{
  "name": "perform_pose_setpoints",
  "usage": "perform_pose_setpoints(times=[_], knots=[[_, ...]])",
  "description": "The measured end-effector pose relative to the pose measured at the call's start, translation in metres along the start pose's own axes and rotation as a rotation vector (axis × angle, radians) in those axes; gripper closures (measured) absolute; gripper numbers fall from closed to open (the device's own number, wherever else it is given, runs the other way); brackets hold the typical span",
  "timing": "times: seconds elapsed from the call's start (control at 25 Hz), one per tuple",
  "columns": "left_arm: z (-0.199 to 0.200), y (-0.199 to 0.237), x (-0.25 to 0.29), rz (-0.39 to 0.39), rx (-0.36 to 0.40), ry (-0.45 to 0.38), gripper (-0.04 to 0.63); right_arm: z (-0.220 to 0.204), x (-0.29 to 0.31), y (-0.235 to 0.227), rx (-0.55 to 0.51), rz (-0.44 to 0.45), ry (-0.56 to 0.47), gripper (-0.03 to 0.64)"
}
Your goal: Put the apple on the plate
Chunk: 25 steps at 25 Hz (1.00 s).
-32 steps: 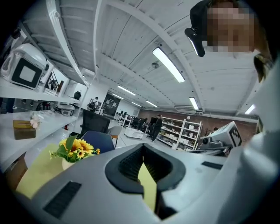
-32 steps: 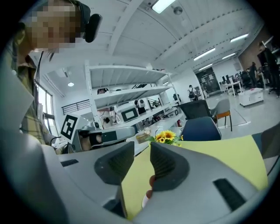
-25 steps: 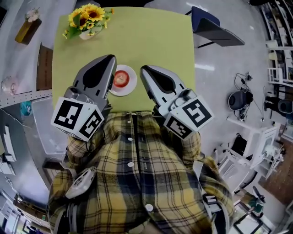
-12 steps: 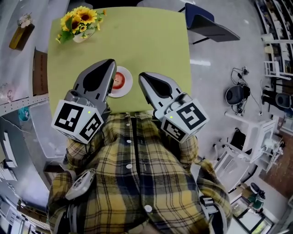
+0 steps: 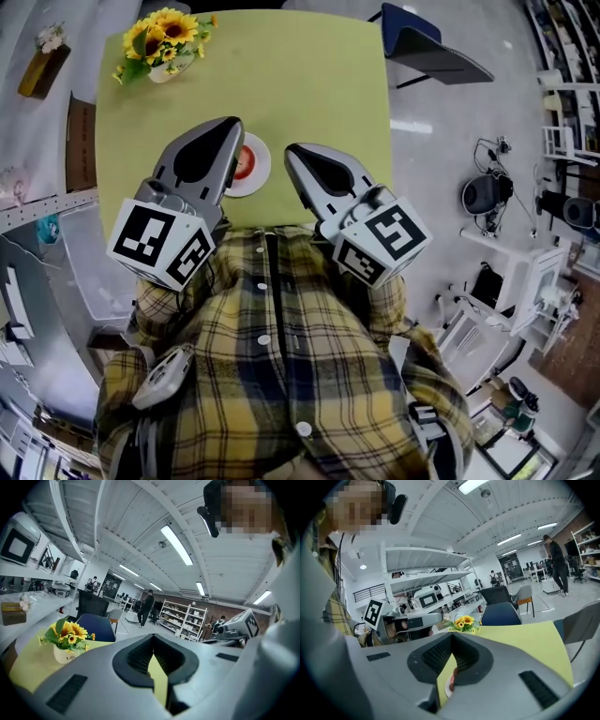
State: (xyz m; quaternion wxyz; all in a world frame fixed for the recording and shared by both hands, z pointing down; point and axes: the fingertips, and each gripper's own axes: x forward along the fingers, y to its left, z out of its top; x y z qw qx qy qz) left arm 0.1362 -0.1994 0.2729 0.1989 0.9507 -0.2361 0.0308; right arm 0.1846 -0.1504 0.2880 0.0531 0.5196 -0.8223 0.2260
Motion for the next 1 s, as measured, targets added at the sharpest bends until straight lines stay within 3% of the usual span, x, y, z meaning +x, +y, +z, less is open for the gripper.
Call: perform_pose_setpoints(times=[0.44, 0.64, 0.84, 1.0], knots=[[0.002, -0.002, 0.002, 0.014, -0.009, -0.005, 0.587, 0.001, 0.002, 0.001, -0.014, 0.036, 0.015, 0.621], [0.009, -0.002, 0.008, -0.023, 0.085, 0.019, 0.588, 0.002, 0.005, 0.002, -0.028, 0.050, 0.025, 0.621], [0.006, 0.004, 0.006, -0.071, 0.085, 0.072, 0.588, 0.003, -0.007, -0.004, -0.036, 0.046, 0.019, 0.621], [0.000, 0.016, -0.001, -0.097, 0.130, 0.138, 0.586, 0.009, -0.014, -0.010, -0.041, 0.016, -0.008, 0.621]])
